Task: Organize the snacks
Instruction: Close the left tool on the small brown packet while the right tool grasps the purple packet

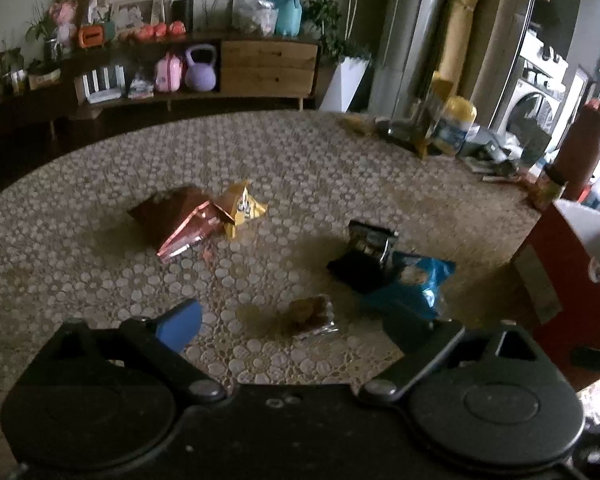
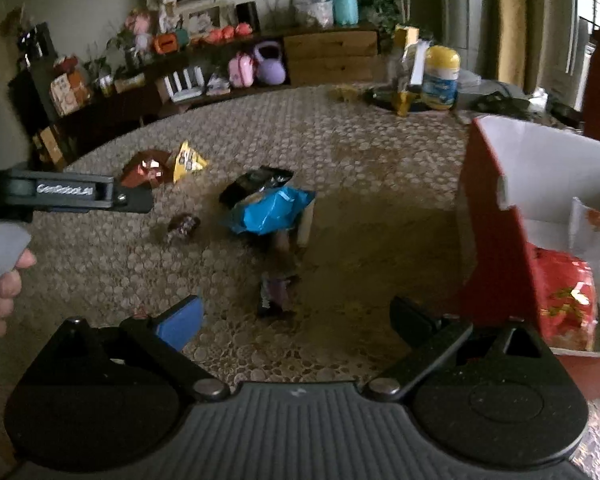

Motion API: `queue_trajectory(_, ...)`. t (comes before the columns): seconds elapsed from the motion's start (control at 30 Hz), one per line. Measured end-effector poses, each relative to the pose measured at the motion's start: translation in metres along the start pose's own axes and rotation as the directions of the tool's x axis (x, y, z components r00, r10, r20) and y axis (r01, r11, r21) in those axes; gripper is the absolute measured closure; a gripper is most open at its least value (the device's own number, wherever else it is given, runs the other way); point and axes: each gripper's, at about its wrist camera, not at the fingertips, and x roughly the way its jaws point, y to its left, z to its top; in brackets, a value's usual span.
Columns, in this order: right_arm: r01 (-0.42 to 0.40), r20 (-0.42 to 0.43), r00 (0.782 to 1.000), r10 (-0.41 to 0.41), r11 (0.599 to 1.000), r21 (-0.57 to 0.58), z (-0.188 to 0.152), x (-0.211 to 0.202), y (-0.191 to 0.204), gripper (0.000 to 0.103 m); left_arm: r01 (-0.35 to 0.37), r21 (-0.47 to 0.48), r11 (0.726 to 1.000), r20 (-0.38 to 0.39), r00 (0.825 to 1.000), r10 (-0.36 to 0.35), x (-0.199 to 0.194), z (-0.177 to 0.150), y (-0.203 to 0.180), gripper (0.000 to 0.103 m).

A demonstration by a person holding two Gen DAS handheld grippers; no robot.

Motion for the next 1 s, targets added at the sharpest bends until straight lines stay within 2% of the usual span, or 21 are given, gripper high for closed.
queue_trajectory(0.07, 0.008, -0.016, 1.000, -0.008, 1.000, -0.004, 0.000, 0.012, 0.002, 0.003, -0.003, 0.006, 1.000, -0.009, 1.000, 0.004, 0.009, -0.002, -0.002, 0.010)
queue_trajectory(0.23, 0.030, -0.051, 0.998, -0.031, 0.999, -0.028, 0.000, 0.039, 0.008, 0.013, -0.005, 0.010, 1.000, -0.038, 0.999, 0.005, 0.029, -0.006, -0.007, 0.019)
queue_trajectory(0.3, 0.036, -0.058, 0.998, -0.039, 0.999, -0.038, 0.000, 0.047, 0.010, 0.022, -0.007, 0.016, 1.000, -0.046, 0.999, 0.008, 0.036, -0.008, -0.010, 0.022)
queue_trajectory(0.47, 0.046, -0.077, 0.996, -0.050, 0.998, -0.049, 0.000, 0.063, 0.013, 0.037, -0.006, 0.020, 1.000, -0.055, 0.998, 0.007, 0.048, -0.010, -0.014, 0.031)
queue_trajectory(0.67, 0.063, -0.072, 0.995, -0.069, 0.994, -0.085, -0.001, 0.068, 0.019, 0.051, -0.003, 0.021, 1.000, -0.070, 0.998, 0.005, 0.057, -0.011, -0.016, 0.050)
queue_trajectory(0.7, 0.068, -0.070, 0.995, -0.074, 0.994, -0.090, -0.002, 0.068, 0.020, 0.057, -0.003, 0.020, 1.000, -0.070, 0.998, 0.005, 0.058, -0.011, -0.016, 0.052)
queue_trajectory(0.87, 0.079, -0.066, 0.994, -0.085, 0.993, -0.087, -0.001, 0.068, 0.021, 0.070, -0.002, 0.016, 1.000, -0.069, 0.998, 0.003, 0.058, -0.011, -0.016, 0.070)
queue_trajectory(1.0, 0.077, -0.067, 0.994, -0.082, 0.994, -0.072, -0.001, 0.066, 0.017, 0.076, 0.002, 0.004, 1.000, -0.070, 0.998, -0.001, 0.056, -0.012, -0.016, 0.071)
